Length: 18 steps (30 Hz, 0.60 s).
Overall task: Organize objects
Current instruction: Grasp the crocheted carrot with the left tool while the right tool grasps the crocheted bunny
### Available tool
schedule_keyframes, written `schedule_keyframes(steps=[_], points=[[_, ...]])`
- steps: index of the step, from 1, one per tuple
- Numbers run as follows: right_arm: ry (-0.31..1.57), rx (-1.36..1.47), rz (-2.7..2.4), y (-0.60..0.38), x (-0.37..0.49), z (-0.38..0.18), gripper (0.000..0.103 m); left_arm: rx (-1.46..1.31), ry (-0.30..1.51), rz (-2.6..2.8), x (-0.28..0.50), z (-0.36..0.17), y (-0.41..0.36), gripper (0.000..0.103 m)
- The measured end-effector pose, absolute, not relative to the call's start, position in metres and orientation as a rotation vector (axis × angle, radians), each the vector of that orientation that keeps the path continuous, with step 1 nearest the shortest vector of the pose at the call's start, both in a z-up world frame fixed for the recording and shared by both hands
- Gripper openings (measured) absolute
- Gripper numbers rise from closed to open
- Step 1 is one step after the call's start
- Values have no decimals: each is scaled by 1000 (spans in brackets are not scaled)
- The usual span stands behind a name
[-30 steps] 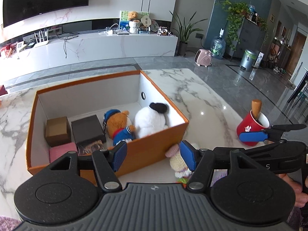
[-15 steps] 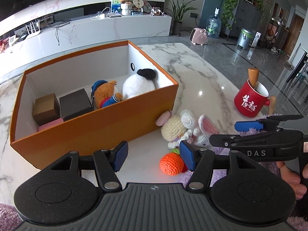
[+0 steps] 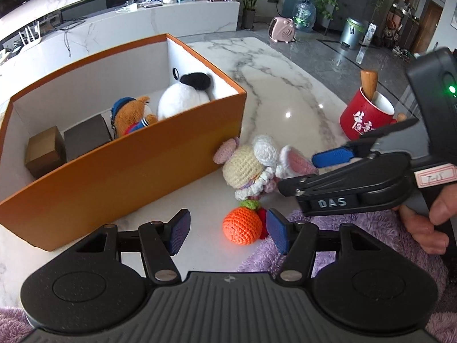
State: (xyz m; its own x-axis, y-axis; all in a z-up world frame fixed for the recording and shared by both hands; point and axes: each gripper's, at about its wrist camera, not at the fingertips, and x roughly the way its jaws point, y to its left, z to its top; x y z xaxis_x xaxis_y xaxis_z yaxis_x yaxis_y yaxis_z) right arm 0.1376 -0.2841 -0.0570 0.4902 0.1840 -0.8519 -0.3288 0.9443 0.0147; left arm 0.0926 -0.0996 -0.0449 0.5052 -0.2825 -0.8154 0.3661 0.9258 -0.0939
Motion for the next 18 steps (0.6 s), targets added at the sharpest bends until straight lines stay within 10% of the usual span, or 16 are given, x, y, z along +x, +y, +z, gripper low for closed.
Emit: schedule_keyframes(steps=[18], points=[[1104, -193, 286, -277, 158, -76, 72, 161, 1084, -483, 120, -93, -128, 60]])
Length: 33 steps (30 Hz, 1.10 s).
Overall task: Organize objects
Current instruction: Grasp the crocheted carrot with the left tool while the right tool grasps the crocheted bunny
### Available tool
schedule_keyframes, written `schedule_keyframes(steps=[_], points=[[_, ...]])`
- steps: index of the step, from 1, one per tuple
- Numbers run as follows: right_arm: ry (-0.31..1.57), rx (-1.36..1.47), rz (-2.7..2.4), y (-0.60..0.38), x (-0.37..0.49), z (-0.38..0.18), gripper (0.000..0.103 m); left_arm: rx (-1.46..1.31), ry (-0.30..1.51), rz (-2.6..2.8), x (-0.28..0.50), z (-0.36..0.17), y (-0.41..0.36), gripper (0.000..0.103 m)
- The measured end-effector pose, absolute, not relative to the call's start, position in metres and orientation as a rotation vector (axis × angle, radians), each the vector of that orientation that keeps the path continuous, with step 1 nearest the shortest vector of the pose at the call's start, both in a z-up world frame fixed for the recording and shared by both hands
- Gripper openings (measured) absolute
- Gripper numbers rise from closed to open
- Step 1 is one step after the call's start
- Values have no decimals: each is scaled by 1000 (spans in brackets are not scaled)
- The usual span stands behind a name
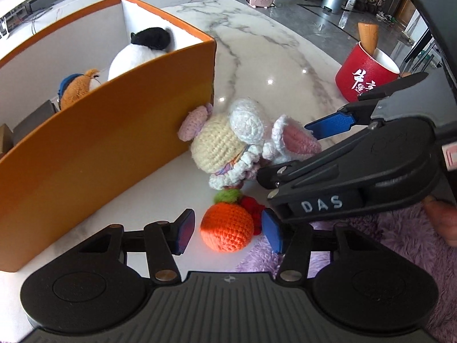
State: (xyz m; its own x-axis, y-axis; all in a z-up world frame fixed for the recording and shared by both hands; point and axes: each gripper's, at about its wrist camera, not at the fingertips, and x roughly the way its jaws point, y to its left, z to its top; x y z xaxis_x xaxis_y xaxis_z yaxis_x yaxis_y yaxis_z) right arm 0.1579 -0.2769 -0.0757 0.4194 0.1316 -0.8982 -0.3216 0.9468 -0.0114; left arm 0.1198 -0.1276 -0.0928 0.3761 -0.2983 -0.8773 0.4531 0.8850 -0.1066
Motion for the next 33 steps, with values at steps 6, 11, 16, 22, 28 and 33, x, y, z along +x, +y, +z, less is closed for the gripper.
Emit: schedule_keyframes(steps=[6, 11, 16, 22, 28, 33], points=[[1146, -197, 289, -274, 165, -84, 73, 157, 1108, -490, 122, -97, -130, 54], [1155, -216, 284, -269, 169, -88, 67, 152, 1112, -489, 121, -98, -129, 52], [1137, -217, 279, -270, 165, -88, 56, 149, 1114, -486, 121, -97, -129, 50], [1121, -230, 285, -269, 160, -86, 52, 140, 1123, -457, 117, -93, -122, 48], [1086, -242, 293, -269, 149, -80, 50, 119, 1120, -425, 111, -86, -106, 47], [1060, -258, 298, -269, 139, -71, 50, 93, 1103, -405, 106, -73, -94, 47]])
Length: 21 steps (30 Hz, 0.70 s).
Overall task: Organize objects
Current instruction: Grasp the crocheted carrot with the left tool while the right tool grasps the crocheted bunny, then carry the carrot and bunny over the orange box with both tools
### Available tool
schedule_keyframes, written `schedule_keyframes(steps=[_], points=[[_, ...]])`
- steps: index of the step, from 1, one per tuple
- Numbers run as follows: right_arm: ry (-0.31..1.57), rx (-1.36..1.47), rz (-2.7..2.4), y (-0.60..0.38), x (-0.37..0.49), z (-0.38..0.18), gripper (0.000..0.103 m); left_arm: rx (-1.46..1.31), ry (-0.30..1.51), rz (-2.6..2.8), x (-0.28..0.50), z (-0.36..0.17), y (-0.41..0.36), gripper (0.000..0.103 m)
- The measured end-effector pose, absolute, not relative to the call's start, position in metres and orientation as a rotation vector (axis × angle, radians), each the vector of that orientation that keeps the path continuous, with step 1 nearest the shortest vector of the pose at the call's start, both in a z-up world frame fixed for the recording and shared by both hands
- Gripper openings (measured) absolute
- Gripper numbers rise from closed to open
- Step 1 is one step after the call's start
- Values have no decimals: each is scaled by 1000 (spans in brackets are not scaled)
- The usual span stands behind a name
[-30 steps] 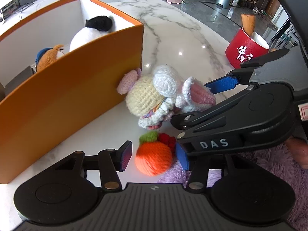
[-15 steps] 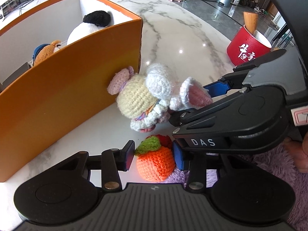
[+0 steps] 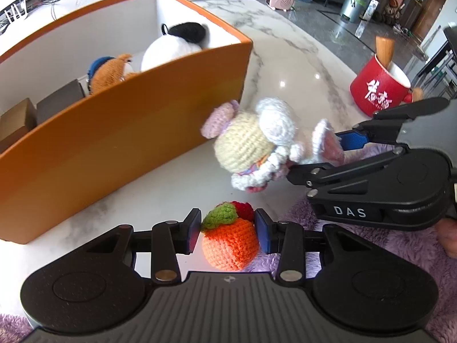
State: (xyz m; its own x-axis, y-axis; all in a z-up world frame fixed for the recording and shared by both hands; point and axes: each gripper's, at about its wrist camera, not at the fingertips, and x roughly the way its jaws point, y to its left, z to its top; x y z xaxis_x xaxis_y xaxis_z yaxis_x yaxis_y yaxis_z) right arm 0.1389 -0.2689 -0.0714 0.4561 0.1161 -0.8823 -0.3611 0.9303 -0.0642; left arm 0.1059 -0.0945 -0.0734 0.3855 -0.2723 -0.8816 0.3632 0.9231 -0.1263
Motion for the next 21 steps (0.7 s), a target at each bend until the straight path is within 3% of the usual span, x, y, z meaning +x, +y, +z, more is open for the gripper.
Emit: schedule_keyframes(steps=[21], points=[[849, -290, 329, -269, 83, 17, 50, 24, 889, -413, 88, 10, -78, 47]])
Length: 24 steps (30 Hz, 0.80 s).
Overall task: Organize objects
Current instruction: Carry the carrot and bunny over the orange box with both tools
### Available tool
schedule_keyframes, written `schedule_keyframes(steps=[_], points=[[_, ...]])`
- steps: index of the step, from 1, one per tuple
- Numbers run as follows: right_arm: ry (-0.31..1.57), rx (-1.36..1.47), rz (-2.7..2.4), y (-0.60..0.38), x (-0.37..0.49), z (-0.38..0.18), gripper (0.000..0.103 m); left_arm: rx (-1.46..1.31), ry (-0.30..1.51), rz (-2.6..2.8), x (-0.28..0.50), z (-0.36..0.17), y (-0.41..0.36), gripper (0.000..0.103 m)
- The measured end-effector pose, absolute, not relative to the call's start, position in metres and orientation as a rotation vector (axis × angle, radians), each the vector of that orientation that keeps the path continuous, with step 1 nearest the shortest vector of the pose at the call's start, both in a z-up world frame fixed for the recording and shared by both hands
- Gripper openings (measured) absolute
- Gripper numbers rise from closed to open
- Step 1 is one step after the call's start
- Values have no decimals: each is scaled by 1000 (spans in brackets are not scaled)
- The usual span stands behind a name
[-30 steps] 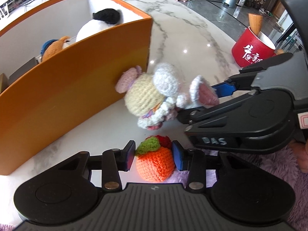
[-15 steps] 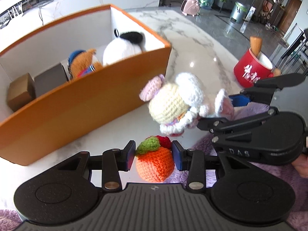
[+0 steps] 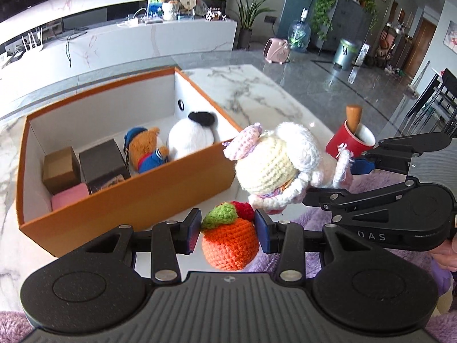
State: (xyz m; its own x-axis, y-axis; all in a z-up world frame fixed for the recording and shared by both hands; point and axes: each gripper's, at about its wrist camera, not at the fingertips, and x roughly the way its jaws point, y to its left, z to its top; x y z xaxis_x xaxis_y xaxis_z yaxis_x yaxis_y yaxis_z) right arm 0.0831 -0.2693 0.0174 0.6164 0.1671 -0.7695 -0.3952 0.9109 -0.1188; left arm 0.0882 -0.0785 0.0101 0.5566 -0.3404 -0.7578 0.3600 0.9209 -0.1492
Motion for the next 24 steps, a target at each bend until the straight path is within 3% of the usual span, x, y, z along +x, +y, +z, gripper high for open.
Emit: schedule_keyframes(steps=[15, 24], points=[[679, -412, 376, -234, 105, 85, 50, 35, 758, -361, 126, 58, -56, 47], [674, -466, 430, -207, 160, 87, 50, 20, 770, -306, 168, 53, -39, 47]])
